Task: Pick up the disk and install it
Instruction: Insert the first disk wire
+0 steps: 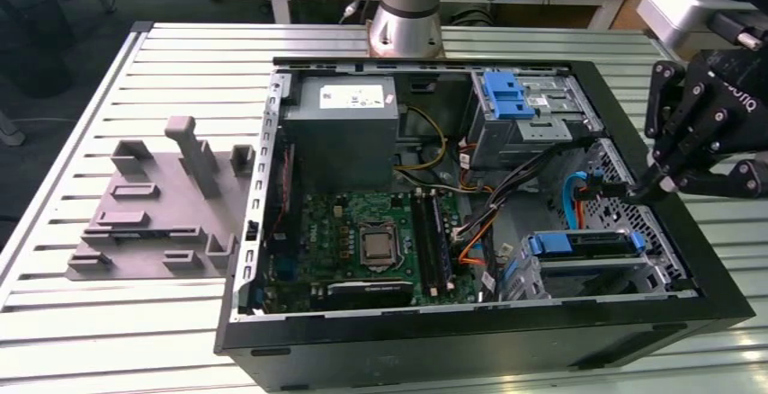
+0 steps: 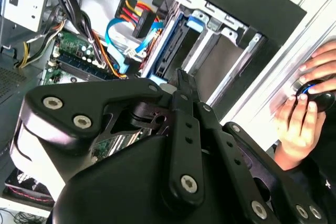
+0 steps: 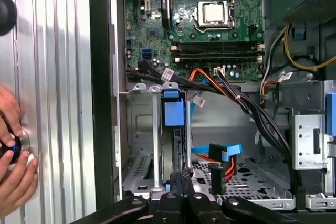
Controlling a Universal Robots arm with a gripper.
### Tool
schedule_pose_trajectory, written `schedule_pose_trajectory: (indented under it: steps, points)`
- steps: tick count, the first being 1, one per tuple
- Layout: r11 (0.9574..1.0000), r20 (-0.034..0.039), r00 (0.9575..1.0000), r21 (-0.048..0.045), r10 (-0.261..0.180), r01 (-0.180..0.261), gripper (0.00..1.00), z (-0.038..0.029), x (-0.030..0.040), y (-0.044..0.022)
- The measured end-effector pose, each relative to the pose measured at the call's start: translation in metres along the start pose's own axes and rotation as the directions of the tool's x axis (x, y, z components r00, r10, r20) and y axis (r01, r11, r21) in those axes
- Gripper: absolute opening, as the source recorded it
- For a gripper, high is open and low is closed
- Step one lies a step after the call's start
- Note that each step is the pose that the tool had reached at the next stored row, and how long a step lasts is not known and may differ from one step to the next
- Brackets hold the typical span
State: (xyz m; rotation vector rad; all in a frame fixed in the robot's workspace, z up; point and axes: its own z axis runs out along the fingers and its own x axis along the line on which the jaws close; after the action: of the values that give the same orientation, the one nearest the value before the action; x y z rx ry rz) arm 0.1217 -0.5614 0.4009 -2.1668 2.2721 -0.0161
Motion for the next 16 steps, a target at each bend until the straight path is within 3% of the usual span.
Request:
schedule_pose_trajectory:
  steps: [7,12,16]
  points:
    - [1.0,-0.0003,1.0,0.0014,0.0,0.0,0.11,0.0059,-0.0018,-0.0034]
    - [0.9999,0.0004,1.0,0.0133,0.0,0.0,0.11,0.0067,-0.0017,-0.0034]
    - [0.9999,0.0005,1.0,0.0146,0.0,0.0,0.11,0.0072,-0.0019,-0.0033]
